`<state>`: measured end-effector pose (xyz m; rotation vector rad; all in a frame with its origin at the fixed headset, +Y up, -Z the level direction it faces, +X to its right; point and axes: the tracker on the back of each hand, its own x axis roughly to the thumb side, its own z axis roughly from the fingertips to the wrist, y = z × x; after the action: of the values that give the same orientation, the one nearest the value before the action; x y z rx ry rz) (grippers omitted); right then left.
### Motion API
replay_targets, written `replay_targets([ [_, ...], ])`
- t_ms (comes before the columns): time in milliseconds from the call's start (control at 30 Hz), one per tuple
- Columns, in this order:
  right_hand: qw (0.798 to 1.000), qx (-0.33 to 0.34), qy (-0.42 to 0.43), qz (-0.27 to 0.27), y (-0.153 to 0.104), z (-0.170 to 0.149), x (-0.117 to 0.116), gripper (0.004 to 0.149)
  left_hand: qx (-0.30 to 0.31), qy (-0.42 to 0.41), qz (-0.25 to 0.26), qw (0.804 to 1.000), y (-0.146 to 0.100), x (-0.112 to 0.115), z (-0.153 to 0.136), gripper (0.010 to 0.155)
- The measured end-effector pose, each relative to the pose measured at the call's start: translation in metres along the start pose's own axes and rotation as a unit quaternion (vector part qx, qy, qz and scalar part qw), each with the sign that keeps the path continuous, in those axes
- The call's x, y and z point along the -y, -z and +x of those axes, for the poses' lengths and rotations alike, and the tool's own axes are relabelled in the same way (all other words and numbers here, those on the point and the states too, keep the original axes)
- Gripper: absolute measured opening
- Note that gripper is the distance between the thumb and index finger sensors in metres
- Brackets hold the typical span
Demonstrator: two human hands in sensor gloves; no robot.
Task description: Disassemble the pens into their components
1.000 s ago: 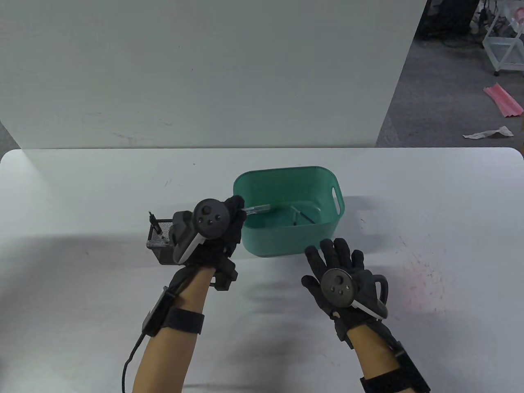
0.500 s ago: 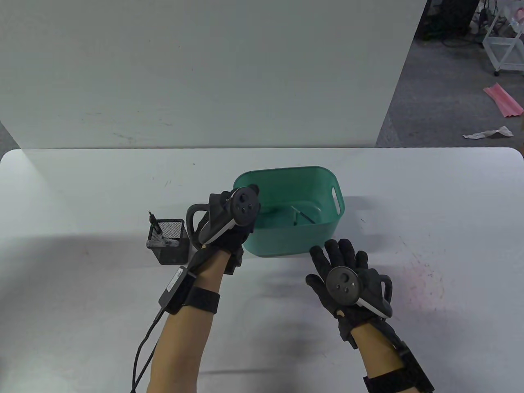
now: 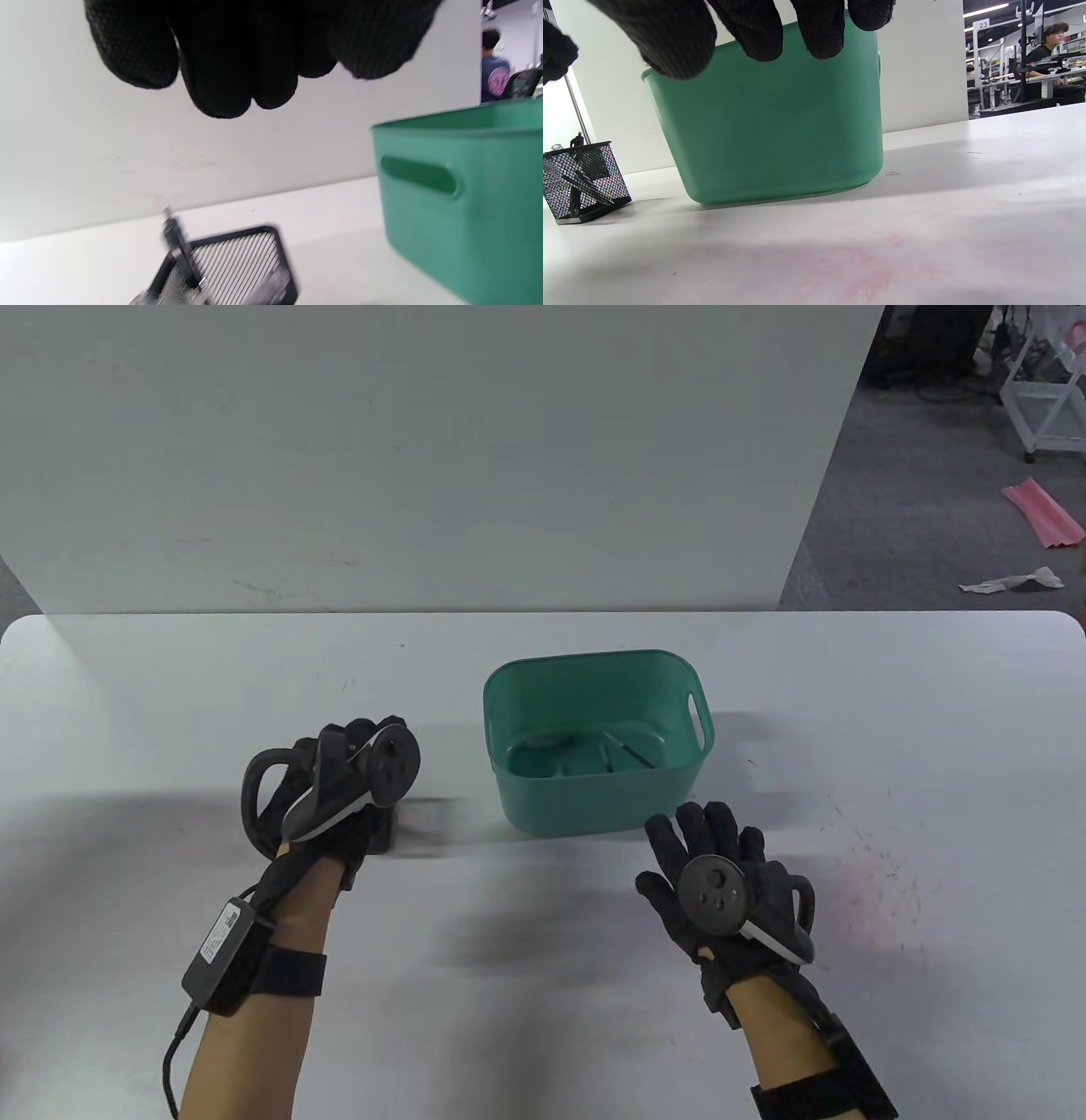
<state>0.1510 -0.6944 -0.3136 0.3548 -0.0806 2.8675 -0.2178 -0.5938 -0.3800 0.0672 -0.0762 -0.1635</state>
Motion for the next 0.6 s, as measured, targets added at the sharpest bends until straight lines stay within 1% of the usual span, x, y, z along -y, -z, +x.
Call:
replay_targets([
  [100,1.0,0.0,-0.001,0.001,0.0,0.0,0.0,0.064,-0.008,0.011,-0.029,0.999,-0.004,0.016,-0.008,0.056],
  [233,1.0,-0.003,0.0,0.003,0.0,0.0,0.0,0.064,-0.014,0.029,-0.069,0.997,-0.003,0.036,-0.009,0.058],
  [367,1.0,-0.003,0.0,0.005,0.0,0.0,0.0,0.064,-0.018,0.042,-0.07,0.996,-0.001,0.052,-0.004,0.057],
  [600,1.0,-0.006,-0.001,0.009,-0.001,-0.001,0.0,0.064,-0.037,0.09,-0.083,0.992,0.006,0.067,0.012,0.058],
])
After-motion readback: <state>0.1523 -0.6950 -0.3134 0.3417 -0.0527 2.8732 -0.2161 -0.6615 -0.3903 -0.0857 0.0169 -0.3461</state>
